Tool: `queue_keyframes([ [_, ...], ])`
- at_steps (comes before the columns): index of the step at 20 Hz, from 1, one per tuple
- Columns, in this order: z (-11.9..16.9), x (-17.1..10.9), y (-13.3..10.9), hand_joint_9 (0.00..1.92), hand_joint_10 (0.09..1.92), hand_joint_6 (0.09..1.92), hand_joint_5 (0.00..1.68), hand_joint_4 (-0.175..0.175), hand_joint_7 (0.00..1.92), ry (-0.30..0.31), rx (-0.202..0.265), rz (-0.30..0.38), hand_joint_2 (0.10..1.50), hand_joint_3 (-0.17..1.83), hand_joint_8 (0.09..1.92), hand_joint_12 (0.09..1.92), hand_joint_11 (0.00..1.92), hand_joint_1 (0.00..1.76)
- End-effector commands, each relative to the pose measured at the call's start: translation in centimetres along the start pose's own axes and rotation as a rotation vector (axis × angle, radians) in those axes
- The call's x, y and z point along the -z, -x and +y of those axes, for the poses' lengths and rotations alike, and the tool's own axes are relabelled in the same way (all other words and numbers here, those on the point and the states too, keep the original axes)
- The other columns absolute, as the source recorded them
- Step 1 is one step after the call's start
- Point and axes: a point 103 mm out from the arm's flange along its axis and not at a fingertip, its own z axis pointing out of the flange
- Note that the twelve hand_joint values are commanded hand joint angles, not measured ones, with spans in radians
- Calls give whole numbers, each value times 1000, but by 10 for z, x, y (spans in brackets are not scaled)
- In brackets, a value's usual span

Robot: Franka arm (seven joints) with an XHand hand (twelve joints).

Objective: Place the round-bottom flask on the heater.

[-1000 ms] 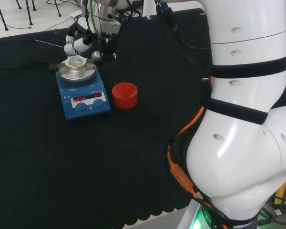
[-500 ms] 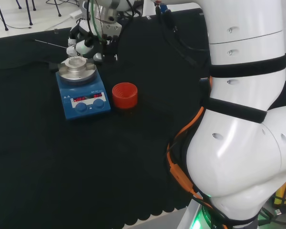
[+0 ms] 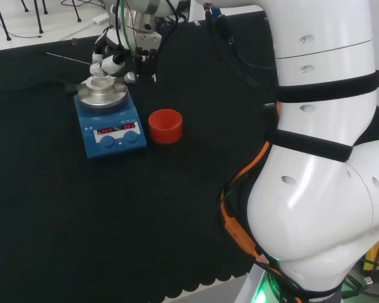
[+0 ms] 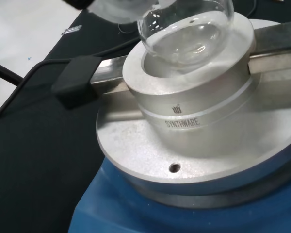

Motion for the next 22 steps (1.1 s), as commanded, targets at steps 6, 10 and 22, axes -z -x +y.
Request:
queue_keyframes([
  [6,7,-9,5,480,645,1061,1012,175,307,-8,-1,6,854,512,567,1345,56,1031],
  [10,8,-10,4,480,645,1061,1012,175,307,-13,3,2,853,514,567,1345,57,1031],
  [22,9,-13,3,448,672,1066,975,175,281,-41,19,49,950,341,577,1358,35,1013],
])
